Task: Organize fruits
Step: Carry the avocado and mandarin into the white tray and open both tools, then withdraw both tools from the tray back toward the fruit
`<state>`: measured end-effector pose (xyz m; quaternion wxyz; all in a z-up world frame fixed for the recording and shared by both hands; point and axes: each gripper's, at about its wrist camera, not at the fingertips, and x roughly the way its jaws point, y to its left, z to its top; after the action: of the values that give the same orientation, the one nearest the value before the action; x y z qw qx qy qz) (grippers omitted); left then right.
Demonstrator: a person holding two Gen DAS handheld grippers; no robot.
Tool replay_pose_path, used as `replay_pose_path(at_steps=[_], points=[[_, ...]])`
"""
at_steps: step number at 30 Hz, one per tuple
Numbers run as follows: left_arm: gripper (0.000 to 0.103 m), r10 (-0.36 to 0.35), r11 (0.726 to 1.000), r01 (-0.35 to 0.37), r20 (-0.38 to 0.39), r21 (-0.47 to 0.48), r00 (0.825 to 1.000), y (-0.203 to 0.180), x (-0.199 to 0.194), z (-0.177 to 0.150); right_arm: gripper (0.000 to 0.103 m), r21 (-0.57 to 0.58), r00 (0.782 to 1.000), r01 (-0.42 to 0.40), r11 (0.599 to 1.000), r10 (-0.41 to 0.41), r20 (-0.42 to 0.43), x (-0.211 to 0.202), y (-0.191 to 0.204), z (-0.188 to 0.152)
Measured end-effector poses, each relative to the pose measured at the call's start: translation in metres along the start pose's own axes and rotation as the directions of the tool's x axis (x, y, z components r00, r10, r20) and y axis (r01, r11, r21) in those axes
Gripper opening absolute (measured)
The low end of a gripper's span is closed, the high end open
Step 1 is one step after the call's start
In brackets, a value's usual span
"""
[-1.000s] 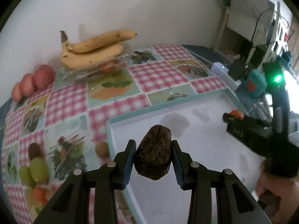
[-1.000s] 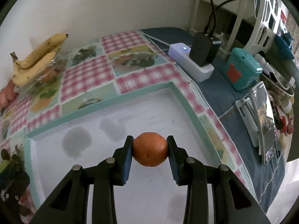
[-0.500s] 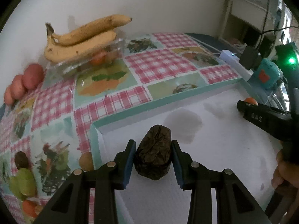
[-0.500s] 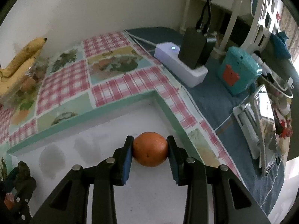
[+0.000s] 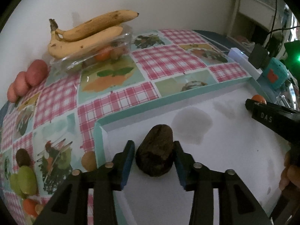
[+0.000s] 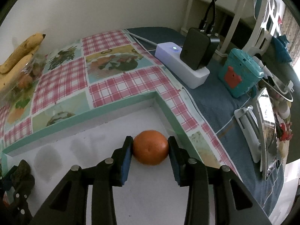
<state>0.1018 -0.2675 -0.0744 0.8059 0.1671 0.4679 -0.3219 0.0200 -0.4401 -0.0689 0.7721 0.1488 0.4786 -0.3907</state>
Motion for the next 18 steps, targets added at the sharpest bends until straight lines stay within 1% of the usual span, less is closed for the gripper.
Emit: replay_pose_path(at_steps=[1,2,5,6,9,11,13,14,15,16,17,18], points=[[0.055,0.001,1.0,-0.001,0.007,-0.003,1.0,0.0,-0.004,0.0,0.047,-0.006,1.0,0.001,1.0,-0.001,-0.006,-0.001,0.001,0.0],[0.06,0.003,1.0,-0.003,0.015,-0.001,1.0,-0.001,-0.009,-0.001,0.056,-0.012,1.0,0.001,1.0,-0.001,-0.009,-0.002,0.001,0.0],[0.061,0.019,1.0,-0.019,0.031,0.009,0.999,-0.002,-0.025,-0.001,0.058,-0.029,1.0,0.012,1.0,-0.011,0.019,-0.013,0.003,0.0],[0.062,0.026,1.0,-0.026,0.036,0.007,0.999,-0.001,-0.033,-0.002,0.06,-0.032,0.999,0.017,0.999,-0.016,0.029,-0.018,0.003,0.001],[0.068,0.049,0.999,-0.05,0.055,0.016,0.997,0.002,-0.051,-0.006,0.066,-0.013,0.998,0.008,1.0,-0.007,0.064,-0.037,-0.001,0.004],[0.075,0.062,0.998,-0.062,0.064,0.002,0.996,0.008,-0.063,-0.008,0.069,-0.007,0.996,-0.001,1.0,0.002,0.089,-0.053,-0.003,0.005],[0.079,0.073,0.996,-0.069,0.077,-0.051,0.994,0.022,-0.076,-0.013,0.074,0.002,0.993,-0.004,1.0,0.004,0.117,-0.067,-0.003,0.005],[0.081,0.076,0.994,-0.069,0.083,-0.08,0.994,0.03,-0.081,-0.018,0.08,0.011,0.992,-0.006,1.0,0.005,0.125,-0.074,-0.003,0.004],[0.084,0.081,0.992,-0.071,0.085,-0.106,0.993,0.037,-0.085,-0.021,0.083,0.016,0.992,-0.014,1.0,0.012,0.129,-0.079,-0.003,0.003],[0.089,0.094,0.986,-0.081,0.083,-0.144,0.992,0.049,-0.089,-0.027,0.083,0.021,0.991,-0.028,0.999,0.025,0.133,-0.084,-0.003,0.0],[0.095,0.103,0.983,-0.089,0.081,-0.162,0.991,0.056,-0.091,-0.031,0.083,0.023,0.99,-0.04,0.999,0.037,0.137,-0.088,-0.002,-0.003],[0.098,0.123,0.977,-0.106,0.079,-0.187,0.989,0.067,-0.094,-0.036,0.084,0.026,0.989,-0.047,0.999,0.043,0.139,-0.091,0.0,-0.008]])
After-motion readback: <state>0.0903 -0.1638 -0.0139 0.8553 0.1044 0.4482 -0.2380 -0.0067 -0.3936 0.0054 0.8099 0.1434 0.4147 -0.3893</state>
